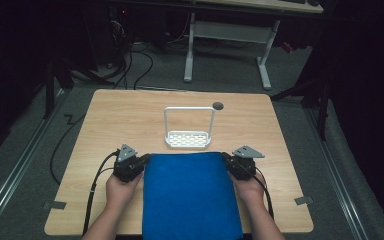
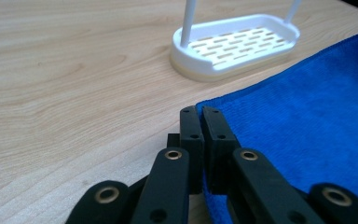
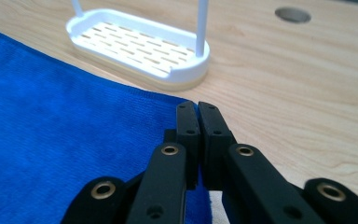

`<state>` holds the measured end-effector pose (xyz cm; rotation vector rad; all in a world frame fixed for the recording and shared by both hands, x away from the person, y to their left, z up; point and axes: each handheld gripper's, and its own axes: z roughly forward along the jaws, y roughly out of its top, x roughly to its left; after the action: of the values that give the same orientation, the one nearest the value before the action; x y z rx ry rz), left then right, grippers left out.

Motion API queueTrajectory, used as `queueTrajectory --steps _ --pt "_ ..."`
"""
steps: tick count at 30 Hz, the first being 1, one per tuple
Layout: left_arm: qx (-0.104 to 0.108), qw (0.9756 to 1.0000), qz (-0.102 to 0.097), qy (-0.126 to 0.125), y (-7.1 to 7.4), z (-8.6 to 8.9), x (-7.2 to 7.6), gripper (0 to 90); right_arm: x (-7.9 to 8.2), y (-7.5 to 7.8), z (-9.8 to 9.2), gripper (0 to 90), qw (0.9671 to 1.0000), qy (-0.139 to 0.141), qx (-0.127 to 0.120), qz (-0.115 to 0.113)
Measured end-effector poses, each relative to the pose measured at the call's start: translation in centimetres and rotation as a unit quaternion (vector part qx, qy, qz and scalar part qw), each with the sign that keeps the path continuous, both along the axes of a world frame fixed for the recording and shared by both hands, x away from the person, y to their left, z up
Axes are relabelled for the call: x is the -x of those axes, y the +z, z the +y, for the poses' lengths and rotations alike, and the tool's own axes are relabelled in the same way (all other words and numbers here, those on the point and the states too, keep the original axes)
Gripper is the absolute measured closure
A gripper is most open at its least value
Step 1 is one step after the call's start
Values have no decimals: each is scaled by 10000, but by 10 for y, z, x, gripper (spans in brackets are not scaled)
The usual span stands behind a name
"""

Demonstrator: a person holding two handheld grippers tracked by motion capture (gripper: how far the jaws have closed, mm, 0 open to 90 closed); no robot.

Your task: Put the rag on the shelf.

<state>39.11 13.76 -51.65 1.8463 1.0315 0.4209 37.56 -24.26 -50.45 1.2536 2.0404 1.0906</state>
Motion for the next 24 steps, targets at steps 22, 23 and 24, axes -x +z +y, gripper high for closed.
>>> queueTrajectory --steps 22,23,24 --pt "828 9884 -1269 106 56 12 38 879 38 61 -4 887 9908 168 -591 -1204" --pt "859 9875 -1318 95 59 13 41 879 40 64 -3 887 9900 182 -623 -1256" --pt "887 9866 -1369 81 63 13 42 879 42 67 -2 887 9891 207 -626 -1314"
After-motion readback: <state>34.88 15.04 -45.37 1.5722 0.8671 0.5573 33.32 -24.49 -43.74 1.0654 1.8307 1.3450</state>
